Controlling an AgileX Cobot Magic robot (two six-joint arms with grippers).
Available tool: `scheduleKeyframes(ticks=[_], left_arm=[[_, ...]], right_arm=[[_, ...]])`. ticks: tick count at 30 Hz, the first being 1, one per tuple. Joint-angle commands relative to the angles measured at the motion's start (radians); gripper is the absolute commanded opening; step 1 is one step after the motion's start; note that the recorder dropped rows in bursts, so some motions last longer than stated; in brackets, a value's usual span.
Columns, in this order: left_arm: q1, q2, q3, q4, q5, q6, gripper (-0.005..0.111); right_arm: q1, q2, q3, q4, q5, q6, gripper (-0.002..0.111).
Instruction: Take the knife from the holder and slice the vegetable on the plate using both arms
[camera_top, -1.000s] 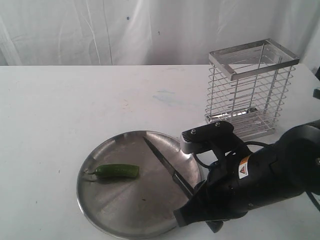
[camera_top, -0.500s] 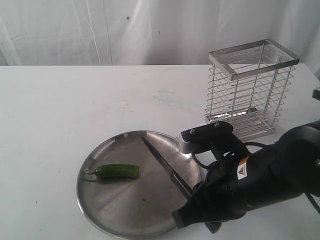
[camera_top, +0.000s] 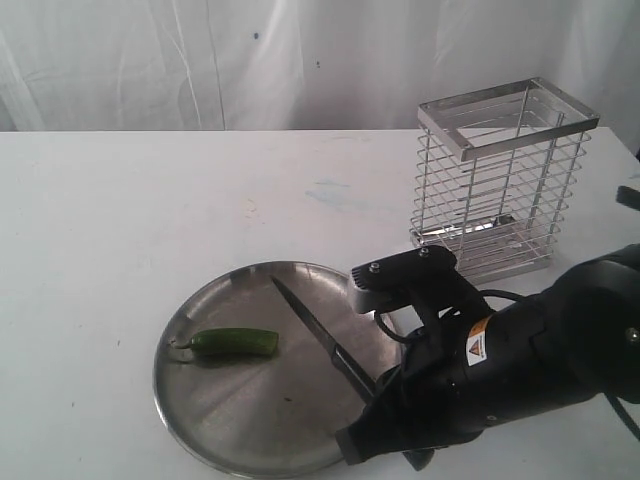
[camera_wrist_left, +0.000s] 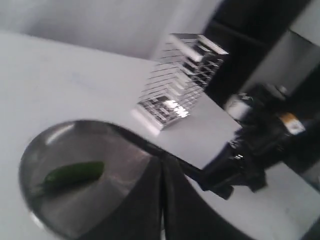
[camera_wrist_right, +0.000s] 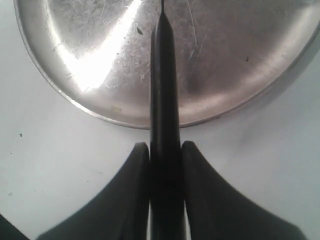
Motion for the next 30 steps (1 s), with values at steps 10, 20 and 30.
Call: scheduleKeyframes(ticks=[10,20,30], left_arm=[[-0.01,0.768,-0.327,0.012,0.234,0.669,0.057],[-0.014,1.261,-0.464,0.001,0.103,0.978,0.06],[-0.085,1.545,-0.578,0.004,-0.082,1.245,0.06]], right_arm=[[0.001,-0.009,-0.004,0.003,-0.021,-0.027,0.0],[0.001,-0.009,-0.004,0.003,-0.05,-0.027,0.0],[0.001,-0.009,-0.004,0.006,-0.027,0.0,0.0]])
